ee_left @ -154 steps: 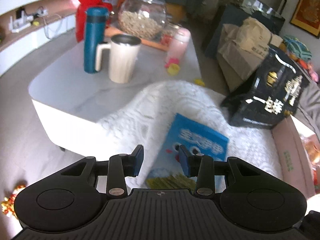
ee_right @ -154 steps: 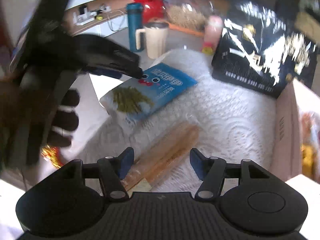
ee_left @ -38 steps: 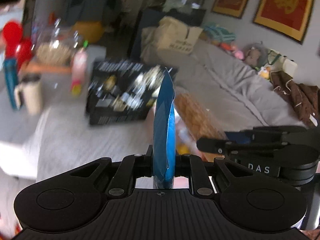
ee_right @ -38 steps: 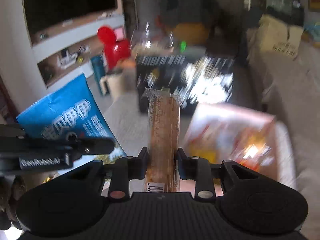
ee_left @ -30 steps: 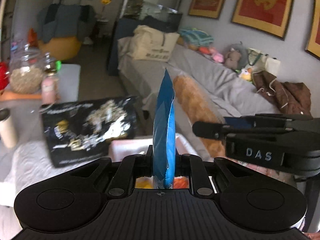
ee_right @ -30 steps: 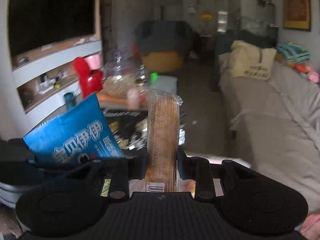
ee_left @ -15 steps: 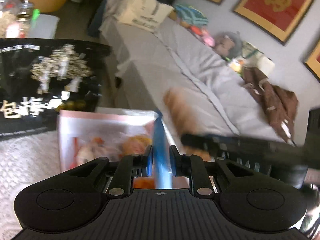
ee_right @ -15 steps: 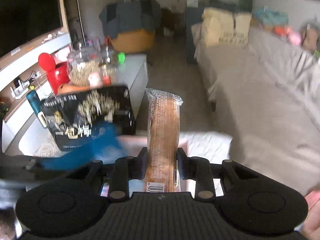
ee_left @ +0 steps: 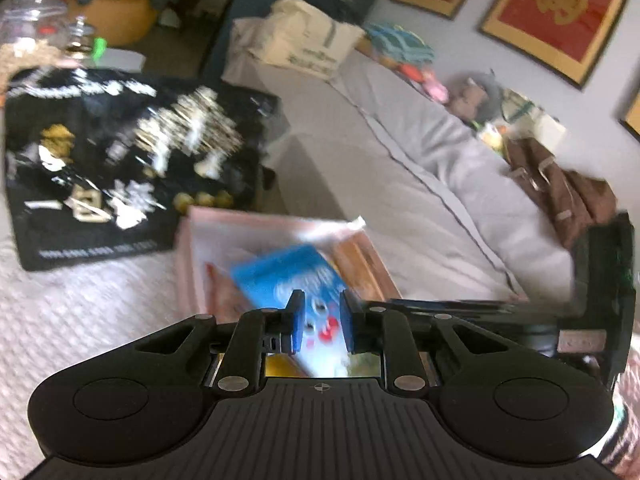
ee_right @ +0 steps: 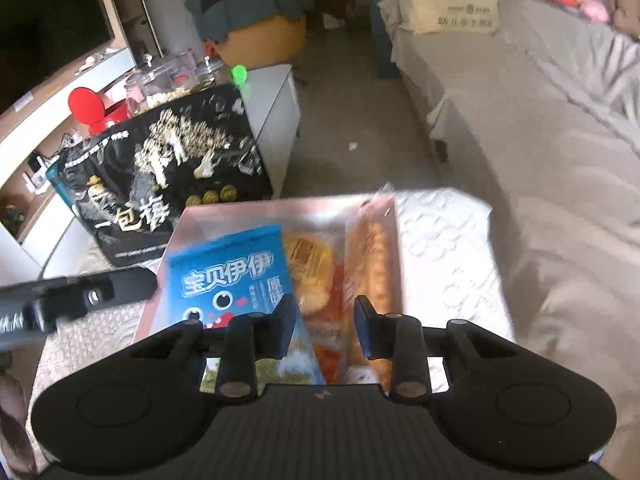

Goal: Organize snacks

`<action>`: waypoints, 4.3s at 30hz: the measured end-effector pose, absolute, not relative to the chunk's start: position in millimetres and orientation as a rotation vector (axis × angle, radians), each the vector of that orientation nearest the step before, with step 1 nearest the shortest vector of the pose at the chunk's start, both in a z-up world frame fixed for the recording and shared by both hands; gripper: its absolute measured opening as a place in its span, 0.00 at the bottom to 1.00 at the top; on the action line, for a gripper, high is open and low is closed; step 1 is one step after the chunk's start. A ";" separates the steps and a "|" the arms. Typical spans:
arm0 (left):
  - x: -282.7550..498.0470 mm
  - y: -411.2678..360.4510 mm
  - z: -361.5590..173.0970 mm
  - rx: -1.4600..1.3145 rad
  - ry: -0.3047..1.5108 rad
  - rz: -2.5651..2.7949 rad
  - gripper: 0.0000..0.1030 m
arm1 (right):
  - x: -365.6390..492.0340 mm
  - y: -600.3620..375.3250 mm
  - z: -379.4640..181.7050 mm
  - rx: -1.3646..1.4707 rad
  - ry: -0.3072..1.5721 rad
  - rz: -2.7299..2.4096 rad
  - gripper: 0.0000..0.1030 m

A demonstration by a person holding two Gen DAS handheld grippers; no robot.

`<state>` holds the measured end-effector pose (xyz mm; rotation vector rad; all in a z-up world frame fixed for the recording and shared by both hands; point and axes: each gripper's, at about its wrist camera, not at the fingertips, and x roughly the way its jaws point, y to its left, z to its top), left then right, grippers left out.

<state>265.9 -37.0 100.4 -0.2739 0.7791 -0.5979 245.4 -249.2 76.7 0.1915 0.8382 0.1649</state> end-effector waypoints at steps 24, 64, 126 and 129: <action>256.6 -17.4 92.3 -0.239 0.892 -0.510 0.19 | 207.7 -232.0 74.0 0.179 0.723 0.283 0.38; 62.5 -19.3 9.5 0.058 0.712 -0.215 0.51 | 56.2 -193.1 -6.3 0.032 0.743 0.114 0.58; 53.5 -28.8 2.3 0.057 0.642 -0.169 0.52 | 45.6 -202.0 -24.5 0.041 0.641 0.043 0.88; 53.5 -28.9 2.3 0.057 0.642 -0.169 0.52 | 45.5 -202.0 -24.5 0.041 0.641 0.043 0.88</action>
